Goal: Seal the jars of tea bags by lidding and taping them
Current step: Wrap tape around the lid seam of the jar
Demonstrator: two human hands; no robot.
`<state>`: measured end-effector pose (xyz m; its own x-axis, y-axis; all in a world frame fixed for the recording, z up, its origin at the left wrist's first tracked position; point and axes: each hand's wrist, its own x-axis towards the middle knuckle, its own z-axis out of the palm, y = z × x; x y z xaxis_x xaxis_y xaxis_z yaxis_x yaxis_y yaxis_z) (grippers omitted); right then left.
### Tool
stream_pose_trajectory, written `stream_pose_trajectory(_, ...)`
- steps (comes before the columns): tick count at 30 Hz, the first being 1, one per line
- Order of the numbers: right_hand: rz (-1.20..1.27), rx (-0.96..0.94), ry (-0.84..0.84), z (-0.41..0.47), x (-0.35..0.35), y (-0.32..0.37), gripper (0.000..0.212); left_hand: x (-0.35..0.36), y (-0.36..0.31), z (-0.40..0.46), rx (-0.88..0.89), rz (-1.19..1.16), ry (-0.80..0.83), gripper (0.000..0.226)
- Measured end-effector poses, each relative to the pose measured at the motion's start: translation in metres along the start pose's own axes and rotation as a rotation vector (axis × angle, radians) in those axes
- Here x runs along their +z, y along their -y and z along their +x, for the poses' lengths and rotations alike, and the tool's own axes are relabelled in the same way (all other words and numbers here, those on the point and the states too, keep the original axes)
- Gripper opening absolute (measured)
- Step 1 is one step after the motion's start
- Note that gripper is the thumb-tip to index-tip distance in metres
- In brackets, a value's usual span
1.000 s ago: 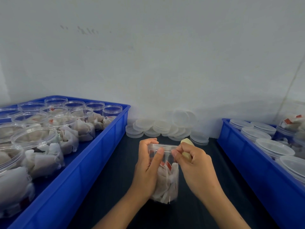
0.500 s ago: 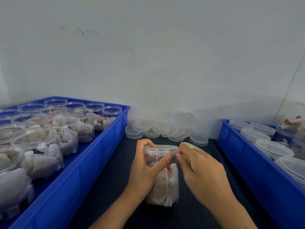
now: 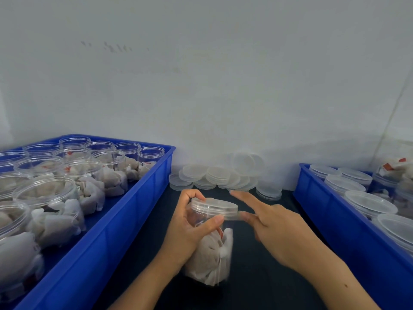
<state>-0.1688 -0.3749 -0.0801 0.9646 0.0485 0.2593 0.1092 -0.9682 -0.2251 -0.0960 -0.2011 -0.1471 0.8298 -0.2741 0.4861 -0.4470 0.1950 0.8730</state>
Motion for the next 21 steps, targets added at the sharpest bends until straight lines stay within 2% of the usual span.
stream_pose_trajectory(8,-0.060,-0.058,-0.044,0.010,0.011,0.000,0.041,-0.002,0.002,0.001,-0.038,-0.051,-0.004,0.052)
stream_pose_trajectory(12,-0.011,-0.044,-0.039,0.010,0.016,-0.001,0.040,-0.004,0.003,0.000,-0.106,-0.094,0.006,0.038)
stream_pose_trajectory(16,0.076,-0.007,-0.036,0.009,0.015,0.001,0.038,-0.002,0.003,-0.003,-0.160,-0.098,0.011,0.051)
stream_pose_trajectory(21,0.140,0.114,-0.073,0.005,0.019,0.019,0.034,0.003,-0.001,-0.002,-0.066,0.107,-0.247,0.043)
